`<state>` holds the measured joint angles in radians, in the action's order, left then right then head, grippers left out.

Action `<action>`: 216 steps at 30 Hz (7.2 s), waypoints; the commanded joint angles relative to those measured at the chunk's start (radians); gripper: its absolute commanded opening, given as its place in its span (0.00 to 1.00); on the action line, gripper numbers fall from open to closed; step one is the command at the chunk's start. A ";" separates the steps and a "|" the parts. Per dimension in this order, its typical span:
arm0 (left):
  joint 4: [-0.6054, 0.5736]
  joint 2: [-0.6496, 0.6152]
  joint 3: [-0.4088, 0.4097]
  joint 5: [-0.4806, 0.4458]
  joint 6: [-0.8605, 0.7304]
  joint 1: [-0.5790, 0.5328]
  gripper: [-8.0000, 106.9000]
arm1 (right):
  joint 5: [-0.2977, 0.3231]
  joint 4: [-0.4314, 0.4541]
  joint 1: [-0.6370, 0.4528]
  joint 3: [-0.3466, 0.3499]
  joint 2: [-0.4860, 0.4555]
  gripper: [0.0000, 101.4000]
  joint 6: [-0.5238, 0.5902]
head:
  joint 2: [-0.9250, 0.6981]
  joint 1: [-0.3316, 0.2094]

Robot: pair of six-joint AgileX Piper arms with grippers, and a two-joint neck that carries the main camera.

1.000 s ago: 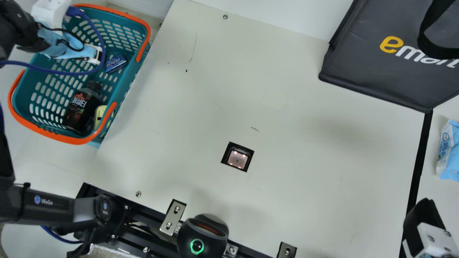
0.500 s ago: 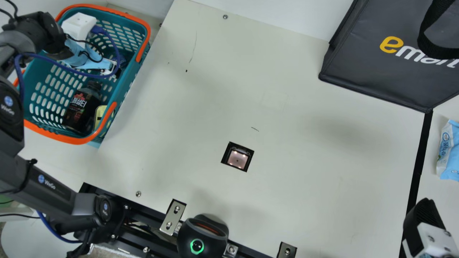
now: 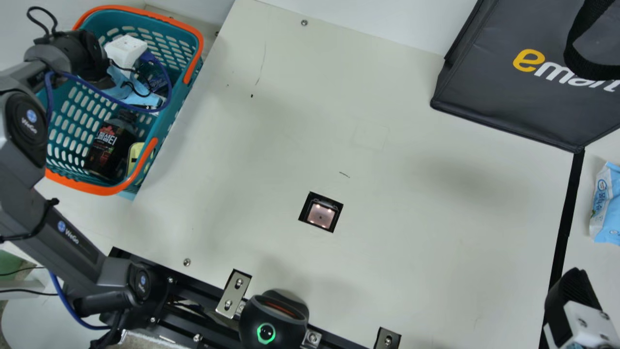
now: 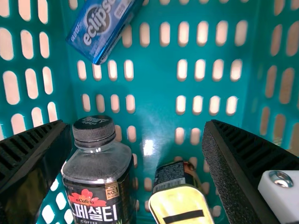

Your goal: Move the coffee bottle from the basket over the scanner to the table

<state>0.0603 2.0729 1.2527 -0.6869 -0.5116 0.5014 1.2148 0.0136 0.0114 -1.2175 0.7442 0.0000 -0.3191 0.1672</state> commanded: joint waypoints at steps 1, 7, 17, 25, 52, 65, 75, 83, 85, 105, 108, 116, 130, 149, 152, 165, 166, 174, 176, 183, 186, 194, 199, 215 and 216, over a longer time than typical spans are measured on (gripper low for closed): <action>0.043 0.005 -0.006 0.014 0.028 -0.003 0.85 | 0.000 0.000 0.000 0.000 0.000 0.94 0.000 | -0.002 -0.029; 0.146 0.021 -0.032 0.052 0.116 -0.013 0.85 | 0.000 0.000 0.000 0.000 0.000 0.94 0.000 | -0.002 -0.029; 0.256 0.046 -0.061 0.085 0.223 -0.028 0.85 | 0.000 0.000 0.000 0.000 0.000 0.94 0.000 | -0.002 -0.029; 0.287 0.070 -0.064 0.085 0.264 -0.031 0.85 | 0.000 0.000 0.000 0.000 0.000 0.94 0.000 | -0.002 -0.029; 0.123 0.069 -0.041 0.014 0.118 -0.007 0.85 | 0.002 0.000 0.000 0.000 0.000 0.94 0.000 | -0.002 -0.029; 0.112 0.075 -0.010 0.019 0.056 0.008 0.85 | 0.002 0.000 0.000 0.000 0.000 0.94 0.000 | -0.002 -0.029; 0.106 0.107 0.008 0.026 0.015 0.019 0.85 | 0.002 0.000 0.000 0.000 0.000 0.94 0.000 | -0.002 -0.029; 0.105 0.128 0.010 0.032 -0.006 0.028 0.85 | 0.001 0.000 0.000 0.000 0.000 0.94 0.000 | -0.002 -0.029; 0.103 0.131 0.009 0.033 -0.011 0.029 0.85 | 0.001 0.000 0.000 0.000 0.000 0.94 0.000 | -0.002 -0.029; 0.063 0.134 0.008 0.054 -0.025 0.037 0.00 | 0.001 0.000 0.000 0.000 0.000 0.94 0.000 | -0.002 -0.029; 0.048 0.123 0.008 0.051 -0.028 0.038 0.00 | 0.001 0.000 0.000 0.000 0.000 0.94 0.000 | -0.002 -0.029; 0.006 0.079 0.016 0.034 -0.027 0.037 0.00 | 0.001 0.000 0.000 0.000 0.000 0.94 0.000 | -0.002 -0.029; -0.056 -0.006 0.034 0.011 -0.029 0.035 0.00 | 0.002 0.000 0.000 0.000 0.000 0.94 0.000 | -0.002 -0.029; -0.105 -0.076 0.063 -0.022 -0.016 0.046 0.00 | 0.002 0.000 0.000 0.000 0.000 0.94 0.000 | -0.002 -0.029; -0.111 -0.089 0.065 -0.027 -0.014 0.049 0.00 | 0.002 0.000 0.000 0.000 0.000 0.94 0.000 | -0.002 -0.029; -0.138 -0.177 0.029 -0.018 -0.027 0.056 0.00 | 0.001 0.000 0.000 0.000 0.000 0.94 0.000 | -0.002 -0.029; -0.139 -0.183 0.027 -0.019 -0.026 0.056 0.00 | 0.001 0.000 0.000 0.000 0.000 0.94 0.000 | -0.002 -0.029; -0.132 -0.217 0.017 -0.042 0.010 0.054 0.00 | 0.001 0.000 0.000 0.000 0.000 0.94 0.000 | -0.002 -0.029; -0.131 -0.227 0.019 -0.055 0.026 0.053 0.00 | 0.001 0.000 0.000 0.000 0.000 0.94 0.000 | -0.002 -0.029; -0.141 -0.275 0.042 -0.126 0.097 0.052 0.00 | 0.001 0.000 0.000 0.000 0.000 0.94 0.000 | -0.002 -0.029; -0.150 -0.302 0.060 -0.165 0.140 0.052 0.00 | 0.001 0.000 0.000 0.000 0.000 0.94 0.000 | -0.002 -0.029; -0.163 -0.373 0.133 -0.287 0.284 0.049 0.00 | 0.001 0.000 0.000 0.000 0.000 0.94 0.000 | -0.002 -0.029; -0.163 -0.417 0.186 -0.356 0.373 0.040 0.00 | 0.001 0.000 0.000 0.000 0.000 0.94 0.000 | -0.002 -0.029; -0.180 -0.556 0.326 -0.471 0.518 -0.052 0.00 | 0.002 0.000 0.000 0.000 0.000 0.94 0.000 | -0.002 -0.029; -0.180 -0.562 0.333 -0.476 0.524 -0.063 0.00 | 0.002 0.000 0.000 0.000 0.000 0.94 0.000 | -0.002 -0.029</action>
<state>-0.1203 1.5137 1.5796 -1.1611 0.0086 0.4487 1.2171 0.0136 0.0114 -1.2175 0.7442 0.0000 -0.3191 0.1672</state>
